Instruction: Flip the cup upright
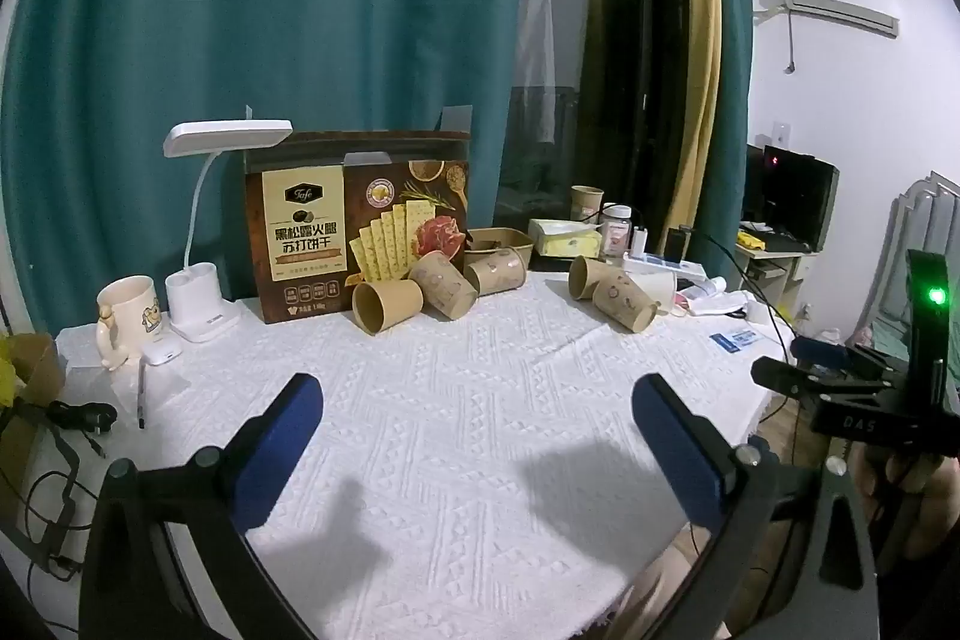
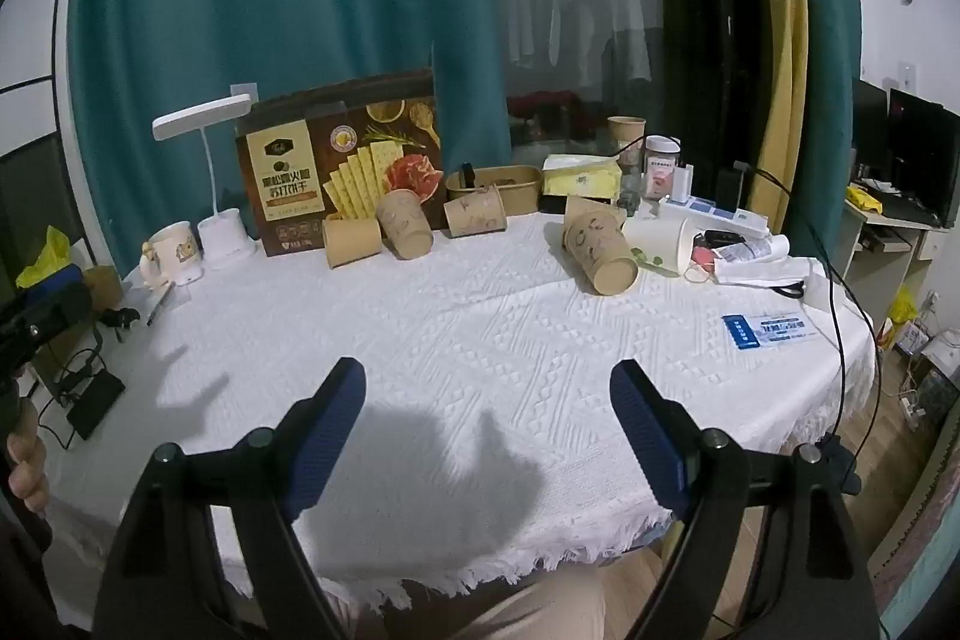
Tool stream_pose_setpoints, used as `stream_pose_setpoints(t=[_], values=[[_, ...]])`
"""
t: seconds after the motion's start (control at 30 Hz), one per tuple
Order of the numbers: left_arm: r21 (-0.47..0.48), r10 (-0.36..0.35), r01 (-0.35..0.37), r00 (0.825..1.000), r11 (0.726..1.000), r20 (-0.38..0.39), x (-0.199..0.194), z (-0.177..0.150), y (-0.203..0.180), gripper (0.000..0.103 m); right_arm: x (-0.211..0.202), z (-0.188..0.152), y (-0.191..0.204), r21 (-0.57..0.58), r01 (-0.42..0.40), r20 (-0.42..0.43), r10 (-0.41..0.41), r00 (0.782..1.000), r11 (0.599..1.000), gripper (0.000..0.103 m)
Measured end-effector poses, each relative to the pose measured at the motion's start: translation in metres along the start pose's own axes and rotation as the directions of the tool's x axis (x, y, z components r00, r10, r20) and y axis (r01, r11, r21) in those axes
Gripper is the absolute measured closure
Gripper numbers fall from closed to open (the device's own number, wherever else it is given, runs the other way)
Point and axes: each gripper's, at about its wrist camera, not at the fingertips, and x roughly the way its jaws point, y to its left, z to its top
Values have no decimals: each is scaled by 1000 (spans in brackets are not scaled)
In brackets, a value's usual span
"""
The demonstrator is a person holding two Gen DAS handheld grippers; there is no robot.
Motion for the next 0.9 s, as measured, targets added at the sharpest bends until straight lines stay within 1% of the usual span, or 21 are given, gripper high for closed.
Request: stream_pose_setpoints(t=[0.53, 0.77, 0.9], values=[[-6, 2, -2, 1000, 1000, 5, -1, 0, -1, 0, 2, -1, 2, -6, 4, -3, -4, 1000, 1000, 21], [-11, -2, 2, 1000, 1000, 8, -4, -1, 6, 0, 3, -1, 2, -6, 4, -6, -4, 1000, 1000, 21], [-12, 3, -3, 1000, 1000, 5, -1, -1, 2, 0, 2, -1, 1, -6, 5, -6, -5, 1000, 1000, 21]])
